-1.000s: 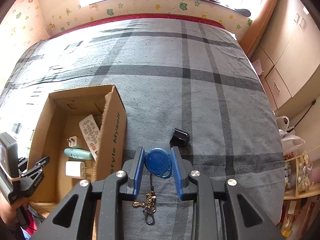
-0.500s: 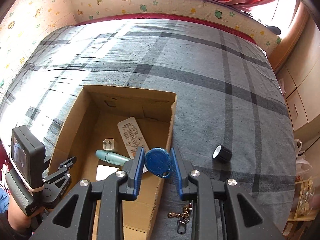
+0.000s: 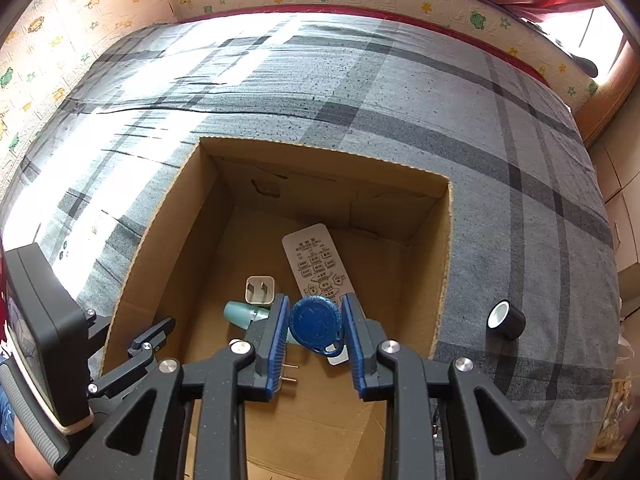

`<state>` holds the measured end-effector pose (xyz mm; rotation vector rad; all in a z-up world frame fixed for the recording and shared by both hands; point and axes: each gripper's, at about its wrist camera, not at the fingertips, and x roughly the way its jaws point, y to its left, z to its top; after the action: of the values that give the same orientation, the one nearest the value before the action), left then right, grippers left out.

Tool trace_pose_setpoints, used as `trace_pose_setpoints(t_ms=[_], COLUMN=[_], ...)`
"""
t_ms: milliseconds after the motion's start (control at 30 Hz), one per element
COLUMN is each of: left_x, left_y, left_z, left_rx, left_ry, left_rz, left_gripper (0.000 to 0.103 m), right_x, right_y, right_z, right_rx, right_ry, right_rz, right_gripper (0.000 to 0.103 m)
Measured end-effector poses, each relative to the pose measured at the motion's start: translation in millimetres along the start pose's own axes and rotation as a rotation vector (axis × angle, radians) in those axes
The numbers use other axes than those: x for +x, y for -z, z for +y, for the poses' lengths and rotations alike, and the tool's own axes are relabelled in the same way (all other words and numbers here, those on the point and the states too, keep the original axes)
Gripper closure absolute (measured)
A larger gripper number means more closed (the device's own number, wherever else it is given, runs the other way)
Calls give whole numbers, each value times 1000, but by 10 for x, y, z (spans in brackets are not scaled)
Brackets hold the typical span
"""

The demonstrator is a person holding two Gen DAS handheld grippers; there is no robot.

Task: Organize rigid objects
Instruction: 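Carry the blue key fob with the right gripper over the box, then open the right gripper to release the key fob beside the remote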

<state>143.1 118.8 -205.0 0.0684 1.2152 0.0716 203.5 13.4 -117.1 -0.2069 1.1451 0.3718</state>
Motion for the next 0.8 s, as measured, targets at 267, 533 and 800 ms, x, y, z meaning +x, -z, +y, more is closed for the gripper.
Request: trace_pose_setpoints(t_ms=[267, 533, 800], left_x=[-2, 0, -5], left_y=[1, 2, 0], left_z=[13, 11, 3], left_rx=[-1, 0, 1], left_ry=[1, 0, -1], left_rz=[0, 0, 0], left_gripper=[89, 89, 89], right_x=[335, 616, 718], right_y=[-27, 2, 11], right_z=[97, 119, 113], right_rx=[0, 17, 30], right_ry=[4, 0, -8], right_rz=[44, 93, 111], right_gripper=[75, 75, 74])
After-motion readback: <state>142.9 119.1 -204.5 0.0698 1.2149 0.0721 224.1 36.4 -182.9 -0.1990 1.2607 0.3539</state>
